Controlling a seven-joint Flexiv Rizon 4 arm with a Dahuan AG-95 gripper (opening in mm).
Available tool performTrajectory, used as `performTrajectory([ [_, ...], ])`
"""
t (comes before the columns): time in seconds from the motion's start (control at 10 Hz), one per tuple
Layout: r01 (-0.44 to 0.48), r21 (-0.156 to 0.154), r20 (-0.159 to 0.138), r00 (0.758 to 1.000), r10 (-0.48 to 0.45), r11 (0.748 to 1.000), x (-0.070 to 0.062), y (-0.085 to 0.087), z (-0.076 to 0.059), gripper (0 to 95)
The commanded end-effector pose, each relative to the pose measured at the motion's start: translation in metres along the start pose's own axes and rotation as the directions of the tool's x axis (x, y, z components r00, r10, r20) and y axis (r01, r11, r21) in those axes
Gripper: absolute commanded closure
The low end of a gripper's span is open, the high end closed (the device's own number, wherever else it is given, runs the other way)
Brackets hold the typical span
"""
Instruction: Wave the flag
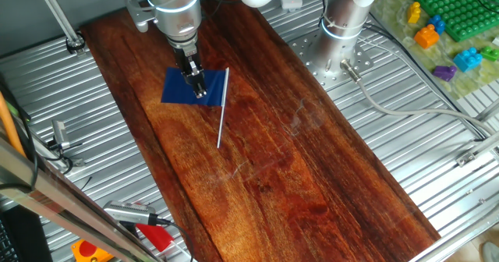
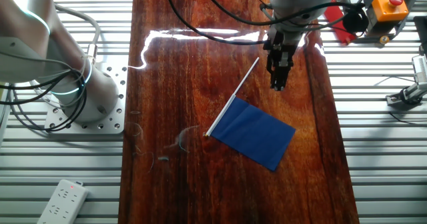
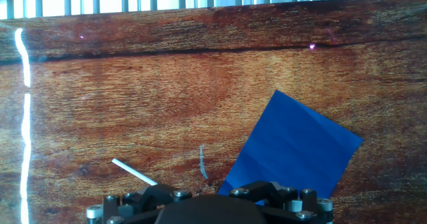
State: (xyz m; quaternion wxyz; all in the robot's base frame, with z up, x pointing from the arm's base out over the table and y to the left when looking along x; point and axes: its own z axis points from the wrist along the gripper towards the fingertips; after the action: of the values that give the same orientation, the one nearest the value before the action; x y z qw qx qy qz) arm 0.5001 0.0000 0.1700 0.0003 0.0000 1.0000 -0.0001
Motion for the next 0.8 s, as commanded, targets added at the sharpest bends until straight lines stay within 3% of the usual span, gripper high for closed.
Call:
performTrajectory([
  [0.1,0.187,-0.065,-0.087,0.977,-0.192,0.980,0.0001,0.0000,0.0000,95.0],
  [0.8,0.184,-0.062,-0.092,0.978,-0.189,0.981,0.0001,0.0001,-0.0001,95.0],
])
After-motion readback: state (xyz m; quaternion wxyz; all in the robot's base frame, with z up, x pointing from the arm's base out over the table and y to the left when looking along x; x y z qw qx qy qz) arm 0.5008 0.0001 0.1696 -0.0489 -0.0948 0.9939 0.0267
